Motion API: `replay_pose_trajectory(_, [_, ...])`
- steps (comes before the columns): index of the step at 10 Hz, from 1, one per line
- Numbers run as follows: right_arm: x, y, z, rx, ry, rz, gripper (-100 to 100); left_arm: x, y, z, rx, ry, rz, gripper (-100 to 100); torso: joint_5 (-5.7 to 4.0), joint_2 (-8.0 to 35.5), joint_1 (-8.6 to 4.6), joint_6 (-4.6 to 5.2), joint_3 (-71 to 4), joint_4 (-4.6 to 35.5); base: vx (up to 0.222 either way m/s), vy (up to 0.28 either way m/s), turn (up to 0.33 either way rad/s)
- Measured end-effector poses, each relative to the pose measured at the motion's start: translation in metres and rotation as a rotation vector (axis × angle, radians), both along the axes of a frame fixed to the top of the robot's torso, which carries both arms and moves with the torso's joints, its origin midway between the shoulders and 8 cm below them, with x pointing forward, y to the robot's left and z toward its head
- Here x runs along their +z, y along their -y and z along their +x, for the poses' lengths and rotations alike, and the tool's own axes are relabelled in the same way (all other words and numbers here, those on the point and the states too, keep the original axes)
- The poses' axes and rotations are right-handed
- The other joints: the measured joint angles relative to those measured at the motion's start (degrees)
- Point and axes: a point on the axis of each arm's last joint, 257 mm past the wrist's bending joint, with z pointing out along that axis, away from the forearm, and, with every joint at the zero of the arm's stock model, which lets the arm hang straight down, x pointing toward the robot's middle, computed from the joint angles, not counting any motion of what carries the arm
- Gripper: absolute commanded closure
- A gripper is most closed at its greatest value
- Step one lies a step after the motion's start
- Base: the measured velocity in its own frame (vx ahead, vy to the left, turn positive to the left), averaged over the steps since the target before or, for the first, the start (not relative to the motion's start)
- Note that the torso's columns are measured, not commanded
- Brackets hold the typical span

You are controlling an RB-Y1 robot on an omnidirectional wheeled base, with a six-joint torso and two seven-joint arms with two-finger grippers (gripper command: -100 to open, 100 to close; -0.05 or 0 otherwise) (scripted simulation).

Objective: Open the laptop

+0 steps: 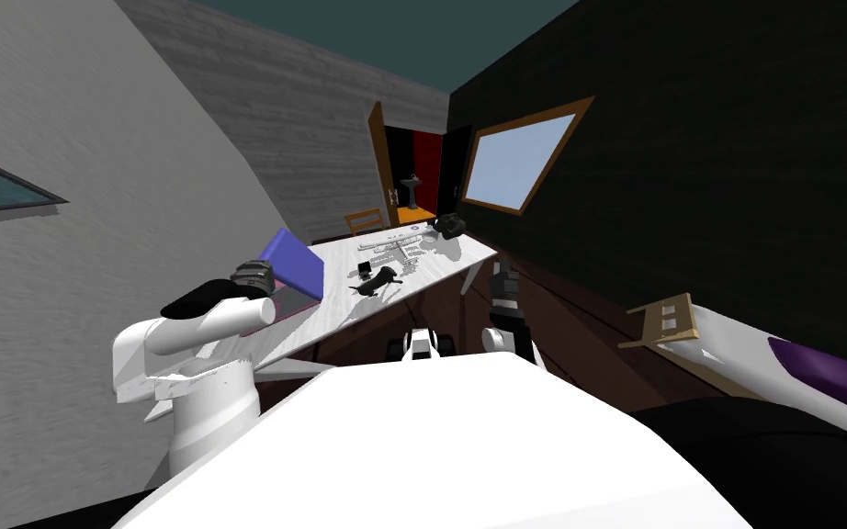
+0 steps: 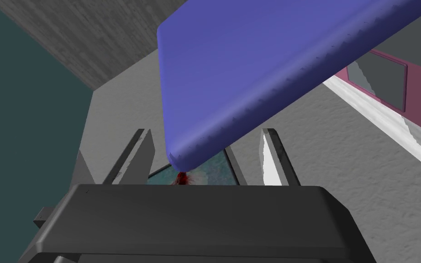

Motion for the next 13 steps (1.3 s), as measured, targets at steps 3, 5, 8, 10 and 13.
replay_pose_trajectory(3, [0.000,0.000,0.000,0.000,0.000,0.000,0,-0.002,0.009,0.010,-0.013,0.076,-0.105,100,0.03,-0.26,-0.13,-0.05,-0.18,-0.25,-0.071,0.103,0.024])
replay_pose_trajectory(5, [0.000,0.000,0.000,0.000,0.000,0.000,0,-0.007,0.016,0.017,-0.017,0.111,-0.176,100,-0.20,-0.35,-0.34,0.00,-0.28,-0.22,-0.061,0.095,0.031])
replay_pose_trajectory(8, [0.000,0.000,0.000,0.000,0.000,0.000,0,-0.018,0.024,0.024,-0.024,0.157,-0.284,100,-0.42,-0.12,-0.46,-0.04,-0.17,-0.01,-0.045,0.081,0.018])
replay_pose_trajectory(10, [0.000,0.000,0.000,0.000,0.000,0.000,0,-0.026,0.026,0.028,-0.027,0.170,-0.326,100,-0.45,-0.02,-0.53,-0.04,-0.10,0.00,-0.057,0.078,0.039])
replay_pose_trajectory(13, [0.000,0.000,0.000,0.000,0.000,0.000,0,-0.039,0.036,0.040,-0.038,0.216,-0.405,100,-0.38,-0.08,-0.44,-0.07,-0.13,-0.03,-0.057,0.076,0.029])
